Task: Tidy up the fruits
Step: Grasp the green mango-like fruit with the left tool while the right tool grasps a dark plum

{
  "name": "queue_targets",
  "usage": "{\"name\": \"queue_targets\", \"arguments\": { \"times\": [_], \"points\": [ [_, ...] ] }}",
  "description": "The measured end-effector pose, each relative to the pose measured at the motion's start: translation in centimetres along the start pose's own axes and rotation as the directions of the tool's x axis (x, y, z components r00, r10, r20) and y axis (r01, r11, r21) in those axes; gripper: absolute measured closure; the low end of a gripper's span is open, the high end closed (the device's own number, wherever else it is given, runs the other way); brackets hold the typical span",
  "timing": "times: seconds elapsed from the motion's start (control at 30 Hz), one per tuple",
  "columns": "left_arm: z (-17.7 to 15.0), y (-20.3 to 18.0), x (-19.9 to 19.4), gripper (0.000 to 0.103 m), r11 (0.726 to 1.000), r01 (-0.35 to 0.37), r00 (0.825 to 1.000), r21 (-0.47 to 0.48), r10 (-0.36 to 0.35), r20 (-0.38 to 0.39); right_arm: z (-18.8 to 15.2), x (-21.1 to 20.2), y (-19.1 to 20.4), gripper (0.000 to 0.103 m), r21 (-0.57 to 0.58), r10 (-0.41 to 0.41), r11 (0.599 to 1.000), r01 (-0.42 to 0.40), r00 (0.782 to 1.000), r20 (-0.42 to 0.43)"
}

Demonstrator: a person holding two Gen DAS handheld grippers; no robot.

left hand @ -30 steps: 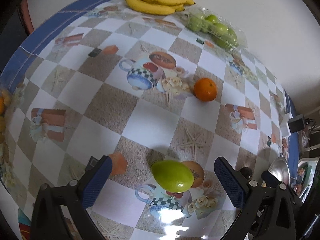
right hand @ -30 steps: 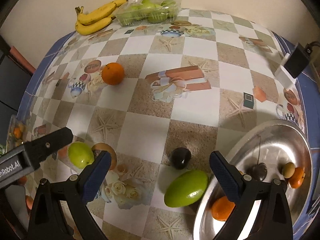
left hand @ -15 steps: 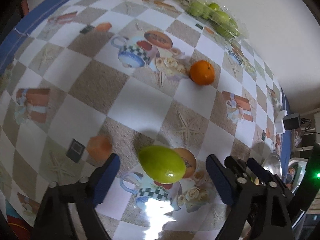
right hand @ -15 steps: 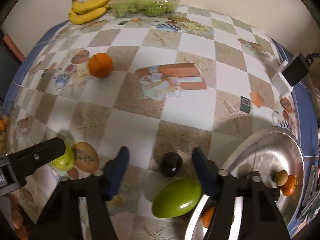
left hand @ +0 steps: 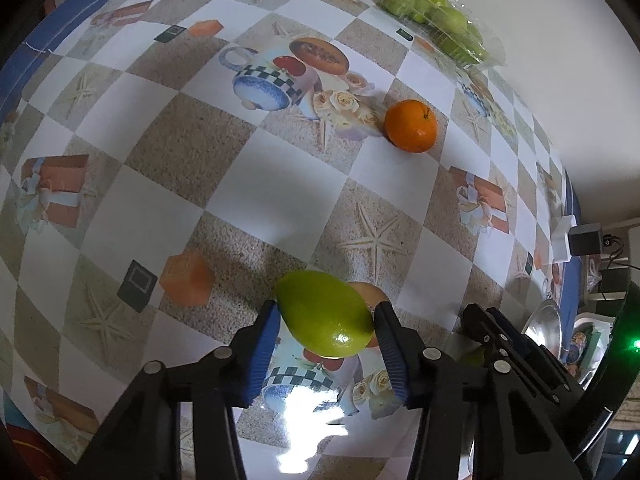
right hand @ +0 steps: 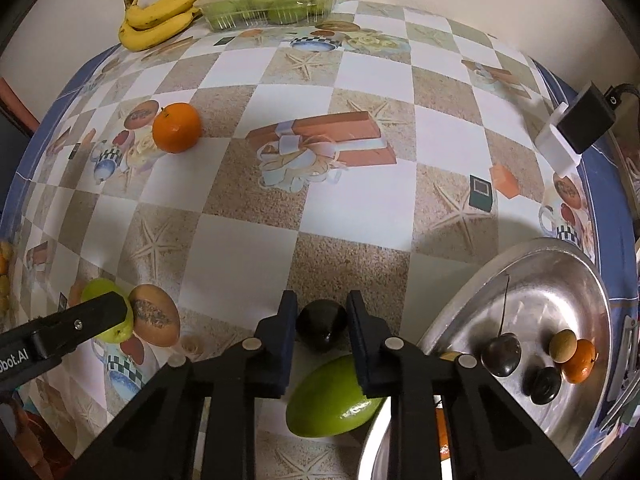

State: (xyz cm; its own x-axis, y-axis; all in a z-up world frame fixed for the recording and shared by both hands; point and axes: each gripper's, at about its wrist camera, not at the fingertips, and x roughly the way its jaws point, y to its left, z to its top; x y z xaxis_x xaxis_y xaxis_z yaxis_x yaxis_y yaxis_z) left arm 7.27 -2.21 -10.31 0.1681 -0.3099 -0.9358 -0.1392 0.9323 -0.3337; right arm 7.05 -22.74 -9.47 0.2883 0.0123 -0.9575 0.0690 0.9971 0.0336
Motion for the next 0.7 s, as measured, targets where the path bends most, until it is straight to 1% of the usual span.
{"name": "queue_targets", "arguments": {
  "times": [0.3,0.5,0.7],
  "points": [
    [0.2,-0.4,-0.8,0.053,0.999,0.033,0.999,0.013,-0.033,0.026,0.2,-2.2,-0.4,0.077,0.028,0.019,0.999,-0.020,0.999,0.051],
    [0.2,-0.8,-2.4,0.053,0.998,0.059,0.995,0.033,-0.061,0.074,-0.3,-5.4,-0.4,0.077,0.040,0.028,0.999,-0.033,0.992,0.122],
    [0.2,-1.1,-3.3,0.053,0.996,0.084,0.992,0.043,-0.087,0.095,-0.4,-6.6,-0.7,0.077,0.041,0.034,0.998,-0.040,0.988,0.148]
  ]
}}
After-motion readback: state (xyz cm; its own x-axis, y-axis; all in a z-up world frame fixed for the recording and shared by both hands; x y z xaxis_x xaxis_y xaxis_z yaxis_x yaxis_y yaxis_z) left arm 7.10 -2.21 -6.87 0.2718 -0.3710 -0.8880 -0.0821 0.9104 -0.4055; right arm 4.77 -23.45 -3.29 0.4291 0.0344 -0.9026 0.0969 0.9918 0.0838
